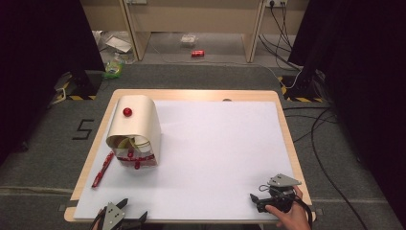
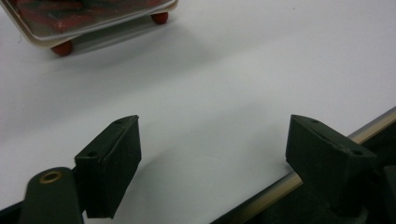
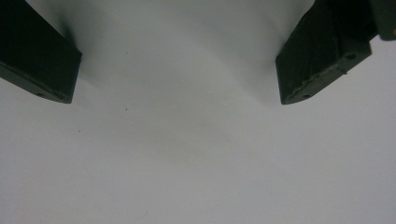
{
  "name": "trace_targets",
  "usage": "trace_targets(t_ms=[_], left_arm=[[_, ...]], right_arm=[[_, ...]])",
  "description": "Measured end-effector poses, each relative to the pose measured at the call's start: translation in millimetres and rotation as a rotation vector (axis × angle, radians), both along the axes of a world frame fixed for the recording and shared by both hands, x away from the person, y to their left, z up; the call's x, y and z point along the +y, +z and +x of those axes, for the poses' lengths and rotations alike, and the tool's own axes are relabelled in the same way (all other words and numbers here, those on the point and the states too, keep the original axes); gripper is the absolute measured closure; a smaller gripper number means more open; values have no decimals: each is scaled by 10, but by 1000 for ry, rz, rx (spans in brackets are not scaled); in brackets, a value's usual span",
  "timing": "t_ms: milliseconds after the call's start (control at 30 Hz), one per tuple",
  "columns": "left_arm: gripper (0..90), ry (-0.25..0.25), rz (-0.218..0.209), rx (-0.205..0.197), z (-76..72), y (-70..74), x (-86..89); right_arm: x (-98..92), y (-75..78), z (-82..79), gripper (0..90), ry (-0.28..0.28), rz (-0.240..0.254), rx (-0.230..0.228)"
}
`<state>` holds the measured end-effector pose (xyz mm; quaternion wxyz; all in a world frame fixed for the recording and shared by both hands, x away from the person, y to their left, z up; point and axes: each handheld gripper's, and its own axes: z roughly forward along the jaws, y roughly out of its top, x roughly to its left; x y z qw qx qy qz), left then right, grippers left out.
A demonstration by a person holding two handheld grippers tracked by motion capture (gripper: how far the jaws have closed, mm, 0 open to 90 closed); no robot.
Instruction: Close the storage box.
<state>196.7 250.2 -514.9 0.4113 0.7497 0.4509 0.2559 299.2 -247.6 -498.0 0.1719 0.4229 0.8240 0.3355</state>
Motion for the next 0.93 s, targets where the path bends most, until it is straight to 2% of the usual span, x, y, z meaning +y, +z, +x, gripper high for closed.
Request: trace_targets(t_ms=[200, 300, 367, 467, 933], left_arm=[[178, 9, 4, -6, -44, -19, -13], [176, 6, -12, 4, -72, -48, -34], [167, 13, 14, -18, -96, -72, -59], [153, 17, 42, -32, -115, -89, -95], [150, 19, 41, -37, -120, -98, -95]], right_arm=[[0, 0, 0, 3, 0, 0, 0], [0, -1, 0, 3, 0, 0, -1], [0, -1, 0, 3, 0, 0, -1], [-1, -2, -1, 2, 1, 1, -3], [-5, -6, -3, 2, 3, 3, -7]])
